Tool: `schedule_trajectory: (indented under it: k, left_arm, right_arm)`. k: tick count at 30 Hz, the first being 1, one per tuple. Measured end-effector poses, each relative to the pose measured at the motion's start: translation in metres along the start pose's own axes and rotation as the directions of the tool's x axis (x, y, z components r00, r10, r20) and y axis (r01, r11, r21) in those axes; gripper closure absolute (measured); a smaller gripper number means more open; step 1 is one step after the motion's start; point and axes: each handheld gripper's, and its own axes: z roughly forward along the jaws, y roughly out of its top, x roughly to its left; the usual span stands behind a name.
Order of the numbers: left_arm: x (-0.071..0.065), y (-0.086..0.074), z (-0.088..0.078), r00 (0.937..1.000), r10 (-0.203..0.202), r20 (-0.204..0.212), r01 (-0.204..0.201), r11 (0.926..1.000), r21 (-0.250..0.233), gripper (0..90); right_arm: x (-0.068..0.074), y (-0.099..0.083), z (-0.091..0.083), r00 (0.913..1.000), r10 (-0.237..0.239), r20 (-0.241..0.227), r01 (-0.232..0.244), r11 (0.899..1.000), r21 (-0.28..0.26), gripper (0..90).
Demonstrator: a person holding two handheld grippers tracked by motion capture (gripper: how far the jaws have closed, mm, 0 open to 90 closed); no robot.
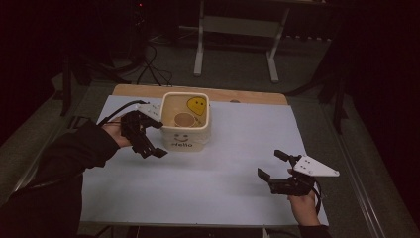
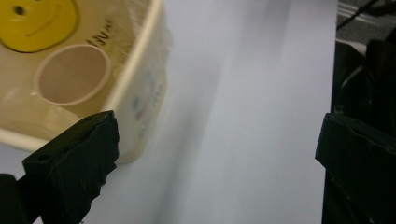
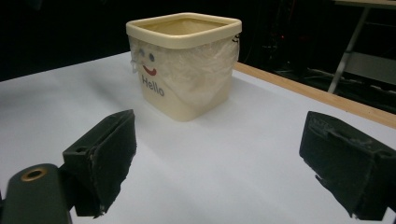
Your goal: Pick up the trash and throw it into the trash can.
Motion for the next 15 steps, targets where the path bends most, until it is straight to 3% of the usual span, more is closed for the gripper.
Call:
schedule_trajectory:
  k: [5, 15]
  left_arm:
    - [-0.017, -0.008, 0.003, 0.9999, 0.016, -0.002, -0.016, 0.9996, -0.025, 0.3]
    - [-0.047, -0.028, 0.017, 0.9985, 0.032, 0.044, -0.029, 0.9969, -0.073, 0.4]
  right_arm:
    - [0.001, 0.0, 0.0, 1.0, -0.002, 0.001, 0.002, 1.0, 0.0, 10.5]
    - [0.001, 0.0, 0.001, 1.0, -0.005, -0.003, 0.005, 1.0, 0.002, 10.6]
